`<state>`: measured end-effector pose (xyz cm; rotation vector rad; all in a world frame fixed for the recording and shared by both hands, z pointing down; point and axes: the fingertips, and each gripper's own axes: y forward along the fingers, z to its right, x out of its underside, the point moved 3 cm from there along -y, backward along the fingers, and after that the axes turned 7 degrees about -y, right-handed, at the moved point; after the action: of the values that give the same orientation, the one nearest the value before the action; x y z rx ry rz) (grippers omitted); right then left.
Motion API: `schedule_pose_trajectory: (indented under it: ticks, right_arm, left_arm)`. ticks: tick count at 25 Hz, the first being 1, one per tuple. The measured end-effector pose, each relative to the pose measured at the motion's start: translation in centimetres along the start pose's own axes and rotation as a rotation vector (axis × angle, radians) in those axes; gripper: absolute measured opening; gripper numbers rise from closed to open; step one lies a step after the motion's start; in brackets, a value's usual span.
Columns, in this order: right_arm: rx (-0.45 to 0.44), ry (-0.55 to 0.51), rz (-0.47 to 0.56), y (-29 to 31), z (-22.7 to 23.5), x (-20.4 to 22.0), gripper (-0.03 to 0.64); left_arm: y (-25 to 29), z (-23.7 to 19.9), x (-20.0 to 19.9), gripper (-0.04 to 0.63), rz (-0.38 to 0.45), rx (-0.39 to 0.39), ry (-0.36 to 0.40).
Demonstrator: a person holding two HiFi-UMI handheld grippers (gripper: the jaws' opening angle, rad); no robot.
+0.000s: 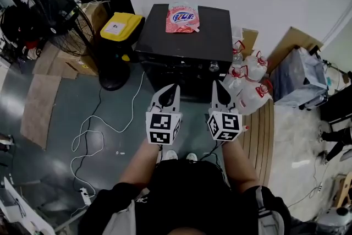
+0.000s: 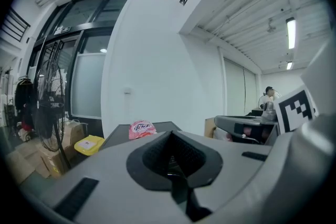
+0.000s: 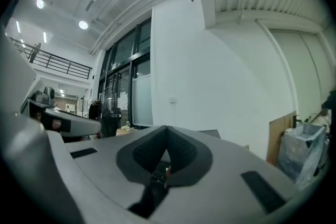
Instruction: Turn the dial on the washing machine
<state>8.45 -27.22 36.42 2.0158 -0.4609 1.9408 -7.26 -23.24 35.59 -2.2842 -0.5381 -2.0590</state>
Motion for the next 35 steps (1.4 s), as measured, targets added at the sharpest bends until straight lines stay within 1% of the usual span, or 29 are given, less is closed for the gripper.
schedule_pose_trajectory:
  ticks: [3,5,6,8,13,15,17,20,25,30,35]
  right_arm:
    - [0.003,-0.042,0.005,0.8,-0.3,0.5,0.0]
    - [0.004,-0.1,0.006,1.3,-0.1,1.1,0.002]
    - [-0.003,-0.135,-0.004,1.7,-0.1,1.6,0.029]
    - [-0.024,-0.212,-0.04,2.5,-0.3,2.8,0.074]
    - [-0.063,-0.446,-0.159,5.0,-0.1,6.6,0.121]
    - [-0.049,-0.49,-0.228,5.6,0.6,8.7,0.132]
    - [-0.033,-0.521,-0.263,6.3,1.3,10.6,0.144]
    - [-0.031,-0.607,-0.264,8.1,2.2,12.8,0.159]
    - [-0.05,-0.797,-0.252,11.5,3.3,17.2,0.181]
    - [-0.045,-0.91,-0.237,14.4,4.8,22.2,0.199]
    - [-0.032,-1.153,-0.219,16.9,6.5,27.4,0.235]
  left_arm:
    - [0.9,-0.7,0.6,0.012,-0.02,0.012,-0.01]
    - [1.5,-0.7,1.3,0.012,-0.039,0.022,-0.015]
    - [1.8,-0.8,1.7,0.012,-0.048,0.028,-0.019]
    - [2.4,-0.8,2.4,0.012,-0.061,0.04,-0.027]
    - [4.1,-1.1,4.1,0.012,-0.085,0.062,-0.038]
    - [4.6,-1.4,4.9,0.012,-0.091,0.064,-0.044]
    - [5.1,-1.9,5.9,0.012,-0.089,0.063,-0.049]
    - [6.2,-2.5,7.6,0.012,-0.082,0.06,-0.05]
    - [8.0,-3.1,11.5,0.012,-0.067,0.062,-0.052]
    - [10.2,-4.2,16.3,0.012,-0.046,0.061,-0.057]
    - [12.3,-5.3,20.1,0.012,-0.03,0.055,-0.057]
